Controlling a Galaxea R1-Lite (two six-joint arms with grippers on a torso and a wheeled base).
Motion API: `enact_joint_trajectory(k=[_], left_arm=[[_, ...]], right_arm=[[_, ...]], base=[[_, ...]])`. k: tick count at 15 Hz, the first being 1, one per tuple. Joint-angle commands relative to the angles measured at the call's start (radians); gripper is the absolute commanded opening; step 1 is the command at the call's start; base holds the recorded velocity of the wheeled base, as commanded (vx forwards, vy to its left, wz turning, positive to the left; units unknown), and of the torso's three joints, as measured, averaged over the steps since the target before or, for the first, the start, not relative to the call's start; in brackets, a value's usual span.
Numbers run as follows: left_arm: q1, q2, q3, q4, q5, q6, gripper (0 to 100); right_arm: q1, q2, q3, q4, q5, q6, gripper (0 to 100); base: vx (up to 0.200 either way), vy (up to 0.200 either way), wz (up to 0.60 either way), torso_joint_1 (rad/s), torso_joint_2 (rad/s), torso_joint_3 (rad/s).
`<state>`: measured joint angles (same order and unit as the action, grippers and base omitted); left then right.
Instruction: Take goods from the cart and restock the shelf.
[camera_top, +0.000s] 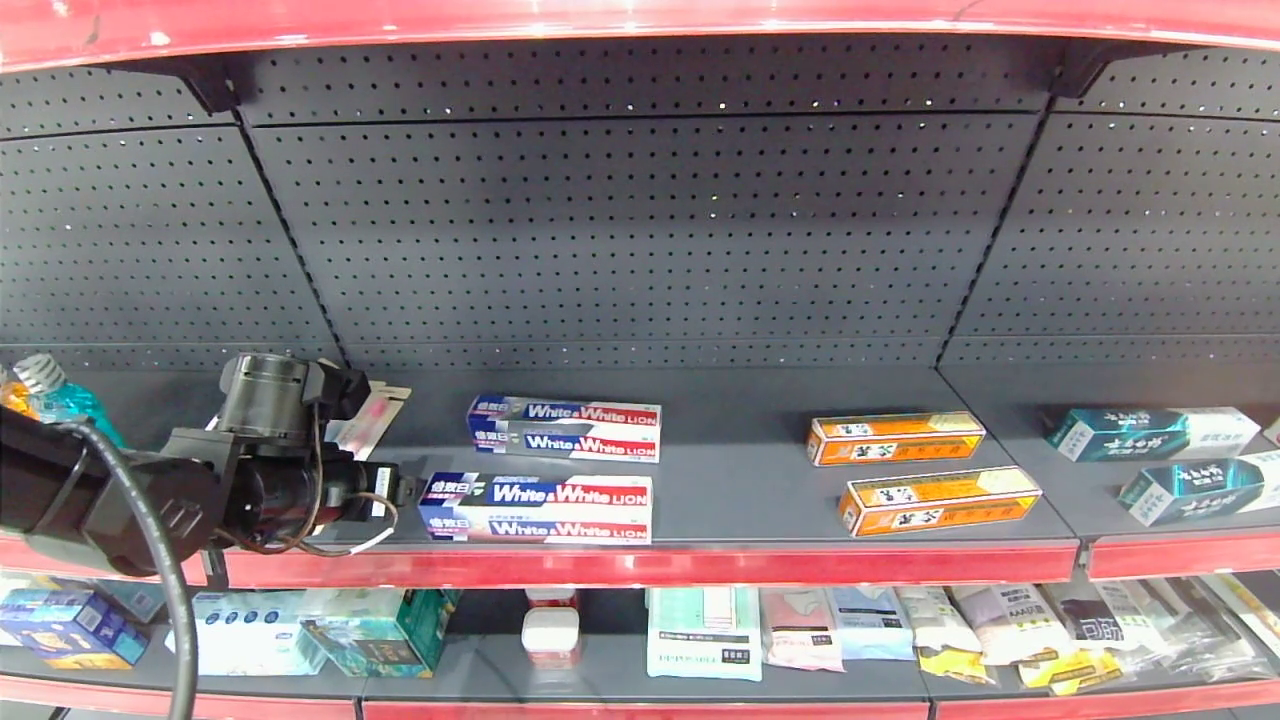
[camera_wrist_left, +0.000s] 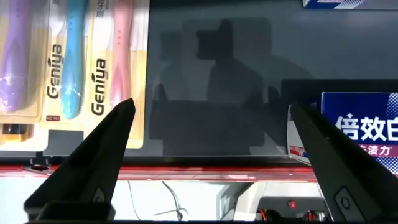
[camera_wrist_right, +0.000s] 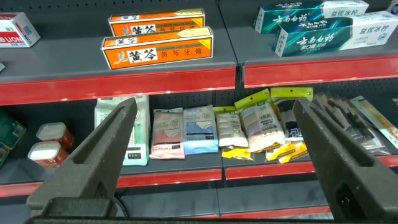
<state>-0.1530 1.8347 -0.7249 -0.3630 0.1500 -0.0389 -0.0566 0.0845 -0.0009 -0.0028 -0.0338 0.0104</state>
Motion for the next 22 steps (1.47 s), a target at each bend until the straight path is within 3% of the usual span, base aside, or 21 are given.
enact_joint_trajectory(k=[1,22], left_arm=[[-0.002,0.0,-0.001,0.001,0.0,-0.002,100],[-0.025,0.006,-0.008,-0.011,0.002,-0.004,100]], right_arm=[[0.0,0.0,-0.001,0.0,0.0,0.0,100],[0.0,0.0,-0.001,0.0,-0.001,0.0,100]], base=[[0.0,0.0,0.0,0.0,0.0,0.0],[0.0,0.0,0.0,0.0,0.0,0.0]])
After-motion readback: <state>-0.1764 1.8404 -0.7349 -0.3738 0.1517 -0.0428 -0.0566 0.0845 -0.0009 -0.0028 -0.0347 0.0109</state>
